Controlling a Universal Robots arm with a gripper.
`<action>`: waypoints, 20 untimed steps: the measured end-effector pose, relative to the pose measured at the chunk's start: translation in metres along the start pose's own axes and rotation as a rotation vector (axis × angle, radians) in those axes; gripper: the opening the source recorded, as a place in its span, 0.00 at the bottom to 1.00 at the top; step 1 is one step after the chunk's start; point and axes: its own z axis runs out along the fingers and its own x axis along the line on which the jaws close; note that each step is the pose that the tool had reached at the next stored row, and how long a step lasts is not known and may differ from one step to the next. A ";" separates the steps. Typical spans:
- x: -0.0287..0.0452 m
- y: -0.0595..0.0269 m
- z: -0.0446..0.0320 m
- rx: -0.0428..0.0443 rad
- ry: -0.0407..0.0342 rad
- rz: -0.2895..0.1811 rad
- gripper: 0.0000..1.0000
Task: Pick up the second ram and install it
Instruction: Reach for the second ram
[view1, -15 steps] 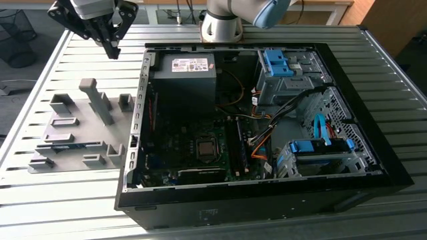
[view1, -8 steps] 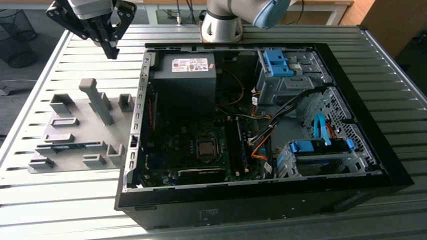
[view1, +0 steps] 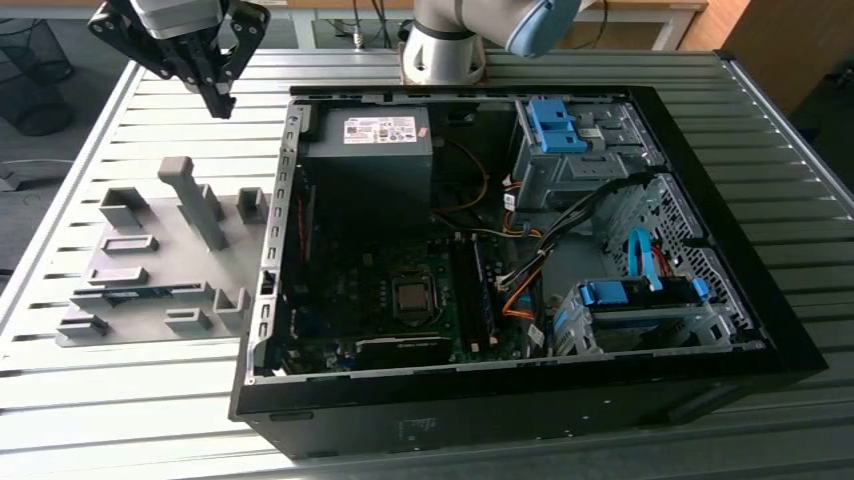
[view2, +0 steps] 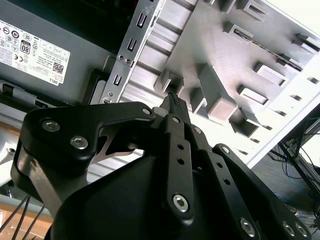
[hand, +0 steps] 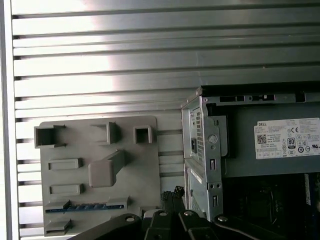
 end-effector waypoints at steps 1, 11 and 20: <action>0.0140 -0.0011 -0.0002 0.0000 0.0000 0.000 0.11; 0.0166 -0.0013 -0.0002 0.0000 -0.0001 0.000 0.11; 0.0217 -0.0016 -0.0004 0.0000 0.0000 0.000 0.11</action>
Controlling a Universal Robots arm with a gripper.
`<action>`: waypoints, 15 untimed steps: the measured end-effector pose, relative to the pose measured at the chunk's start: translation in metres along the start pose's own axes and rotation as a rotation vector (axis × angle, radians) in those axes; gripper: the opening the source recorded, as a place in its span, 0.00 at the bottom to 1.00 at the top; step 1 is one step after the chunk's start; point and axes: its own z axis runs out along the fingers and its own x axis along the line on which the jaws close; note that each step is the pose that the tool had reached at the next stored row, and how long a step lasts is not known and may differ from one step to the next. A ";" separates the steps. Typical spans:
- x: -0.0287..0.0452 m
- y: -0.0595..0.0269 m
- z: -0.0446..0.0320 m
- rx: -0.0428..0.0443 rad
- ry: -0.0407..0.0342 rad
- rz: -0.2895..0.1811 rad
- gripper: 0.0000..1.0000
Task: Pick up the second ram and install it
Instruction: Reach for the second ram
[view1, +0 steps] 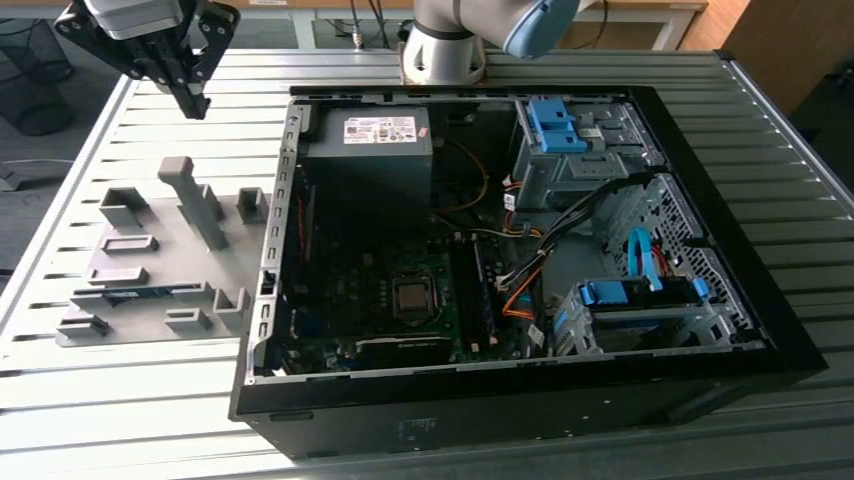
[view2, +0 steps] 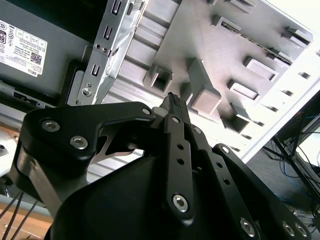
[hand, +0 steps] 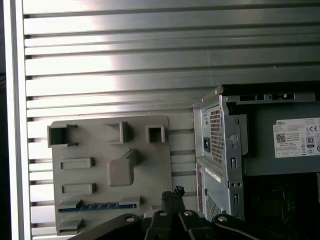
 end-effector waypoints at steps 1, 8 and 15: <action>0.0000 0.0000 0.0000 0.0000 0.0000 0.000 0.11; 0.0072 -0.0006 -0.0002 0.0000 -0.0001 0.000 0.11; 0.0300 -0.0118 -0.0008 0.0000 0.0001 0.000 0.11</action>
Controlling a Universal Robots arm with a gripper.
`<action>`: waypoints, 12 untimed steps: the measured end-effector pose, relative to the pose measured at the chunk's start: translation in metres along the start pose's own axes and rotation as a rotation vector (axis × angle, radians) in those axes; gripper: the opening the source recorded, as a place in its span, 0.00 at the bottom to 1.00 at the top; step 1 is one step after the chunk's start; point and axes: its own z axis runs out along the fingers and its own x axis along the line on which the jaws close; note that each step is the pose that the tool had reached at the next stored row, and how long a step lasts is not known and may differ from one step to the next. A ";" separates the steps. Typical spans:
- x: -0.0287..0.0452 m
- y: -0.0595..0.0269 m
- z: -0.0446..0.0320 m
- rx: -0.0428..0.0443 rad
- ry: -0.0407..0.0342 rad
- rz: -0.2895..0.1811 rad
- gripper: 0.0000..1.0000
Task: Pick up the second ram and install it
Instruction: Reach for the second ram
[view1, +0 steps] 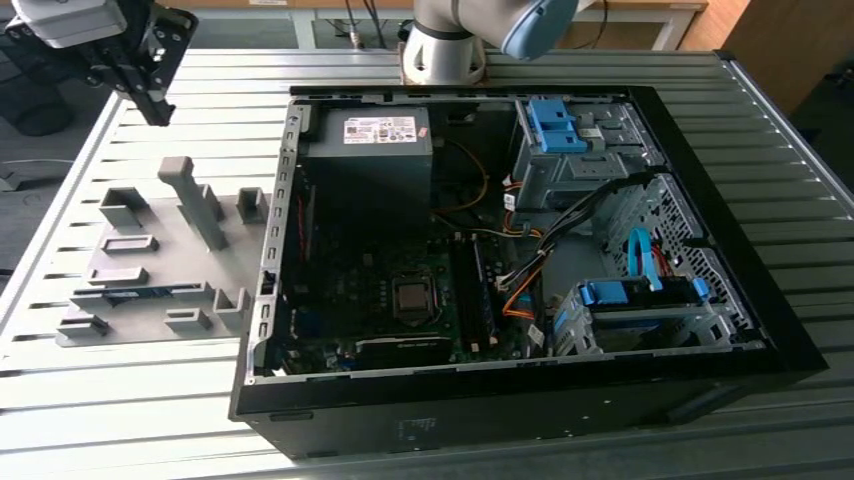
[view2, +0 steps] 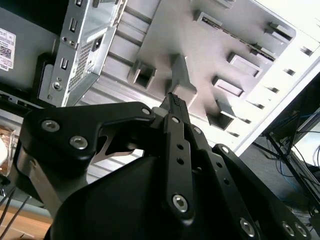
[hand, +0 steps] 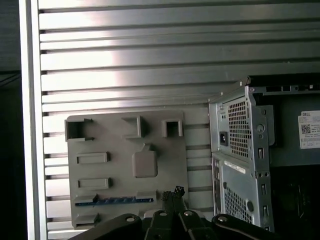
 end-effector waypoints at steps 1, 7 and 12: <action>0.0021 -0.0029 0.0001 0.0000 0.0000 0.000 0.11; 0.0112 -0.0211 0.0012 0.0000 -0.0001 0.000 0.11; 0.0252 -0.0259 0.0017 0.0001 -0.0001 0.000 0.11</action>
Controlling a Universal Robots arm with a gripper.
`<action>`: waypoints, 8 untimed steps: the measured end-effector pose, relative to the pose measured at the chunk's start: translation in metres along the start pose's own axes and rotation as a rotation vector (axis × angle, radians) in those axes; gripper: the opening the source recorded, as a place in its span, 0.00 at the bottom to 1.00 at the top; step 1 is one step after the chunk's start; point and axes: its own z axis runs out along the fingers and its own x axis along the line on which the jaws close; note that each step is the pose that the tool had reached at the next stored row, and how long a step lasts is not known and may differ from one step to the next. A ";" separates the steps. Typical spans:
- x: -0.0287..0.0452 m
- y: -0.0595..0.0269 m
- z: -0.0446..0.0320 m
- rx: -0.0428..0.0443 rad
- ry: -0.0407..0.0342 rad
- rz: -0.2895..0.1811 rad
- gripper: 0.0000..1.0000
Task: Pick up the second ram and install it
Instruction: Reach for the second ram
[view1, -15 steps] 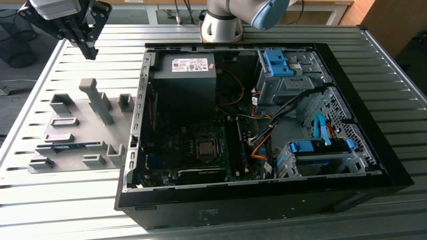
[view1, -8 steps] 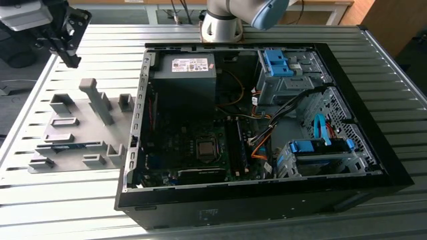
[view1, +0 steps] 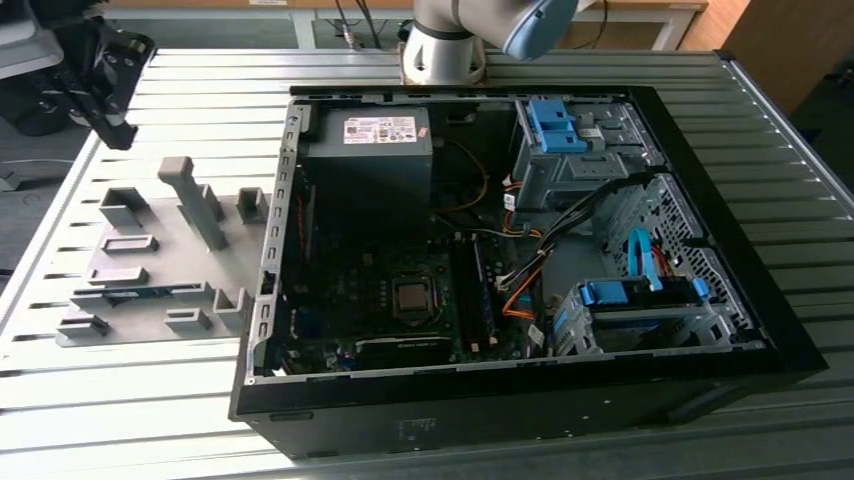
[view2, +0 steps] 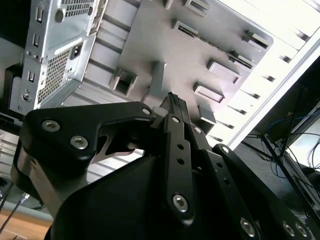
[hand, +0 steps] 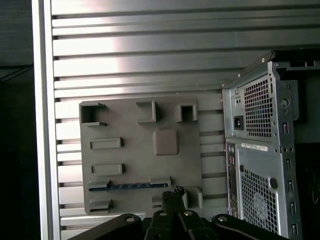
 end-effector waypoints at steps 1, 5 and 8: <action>0.0034 -0.0005 0.0000 0.0000 0.0000 0.000 0.11; 0.0088 -0.0009 -0.0001 0.0000 0.0001 0.000 0.11; 0.0090 -0.0009 -0.0001 -0.0001 0.0000 0.000 0.11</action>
